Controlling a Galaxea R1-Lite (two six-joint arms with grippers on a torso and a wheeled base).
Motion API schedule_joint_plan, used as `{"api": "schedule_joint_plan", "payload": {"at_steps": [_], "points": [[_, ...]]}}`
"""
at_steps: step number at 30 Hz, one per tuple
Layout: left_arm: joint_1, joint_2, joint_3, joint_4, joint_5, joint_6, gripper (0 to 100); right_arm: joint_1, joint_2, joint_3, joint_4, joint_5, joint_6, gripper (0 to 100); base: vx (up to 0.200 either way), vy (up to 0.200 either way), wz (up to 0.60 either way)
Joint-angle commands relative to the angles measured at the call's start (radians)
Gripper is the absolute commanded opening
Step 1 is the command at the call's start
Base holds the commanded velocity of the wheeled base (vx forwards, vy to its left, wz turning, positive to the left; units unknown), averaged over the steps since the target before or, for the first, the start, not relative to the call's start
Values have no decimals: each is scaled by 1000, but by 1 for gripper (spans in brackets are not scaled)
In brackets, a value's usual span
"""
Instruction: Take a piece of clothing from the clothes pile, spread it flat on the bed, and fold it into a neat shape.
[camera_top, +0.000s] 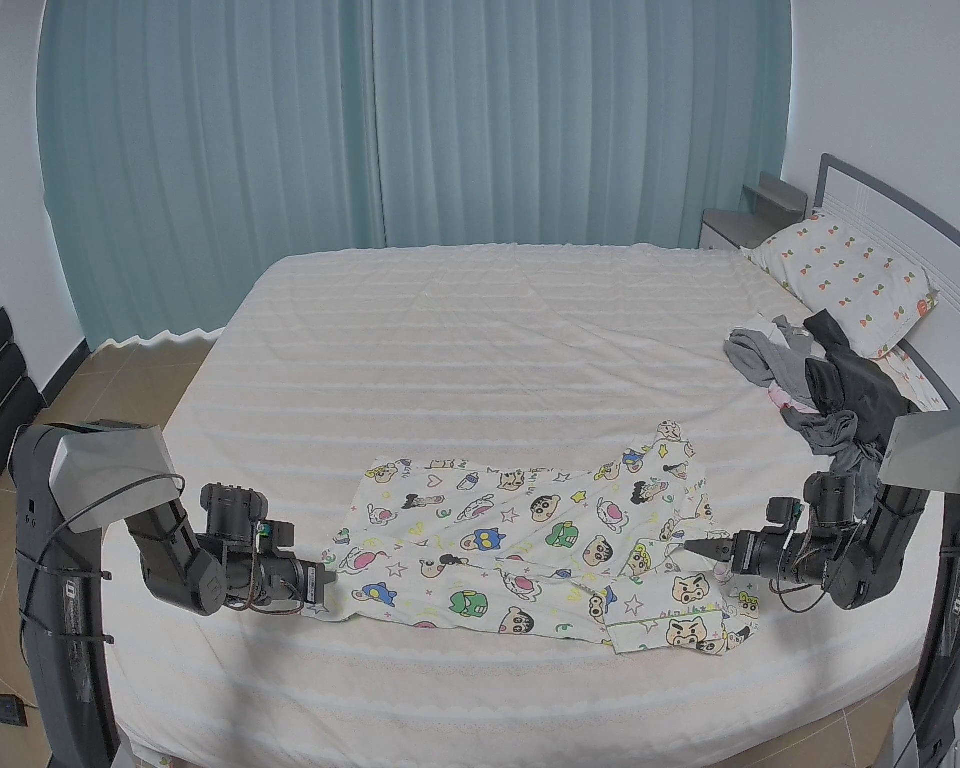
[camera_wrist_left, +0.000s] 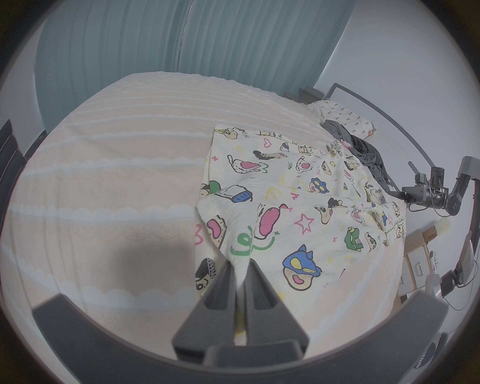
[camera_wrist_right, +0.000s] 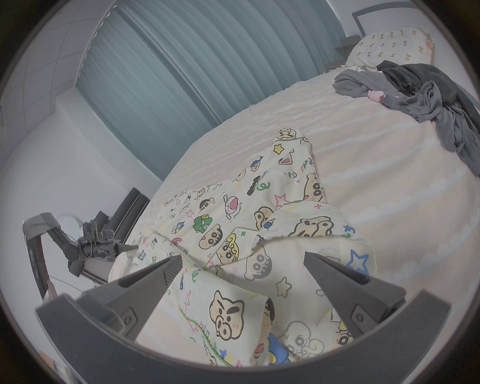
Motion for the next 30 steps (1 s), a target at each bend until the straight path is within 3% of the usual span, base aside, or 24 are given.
{"api": "schedule_joint_plan", "payload": {"at_steps": [1, 5, 18, 19, 24, 30], "points": [[-2, 3, 3, 0, 0, -1, 0, -5, 44, 2, 3, 8, -30, 100, 0, 0, 0], [-2, 4, 3, -2, 0, -1, 0, 4, 57, 11, 5, 57, -38, 100, 0, 0, 0], [-4, 6, 3, -2, 0, -3, 0, 60, 109, -9, 23, 66, -53, 100, 0, 0, 0], [-4, 6, 3, -2, 0, -4, 0, 61, 107, -7, 26, 66, -56, 0, 0, 0, 0], [-4, 7, 1, -2, 0, -4, 0, 63, 95, -6, 49, 76, -59, 0, 0, 0, 0], [-4, 7, 0, -2, 0, -4, 0, 49, 77, 1, 40, 132, -58, 0, 0, 0, 0]]}}
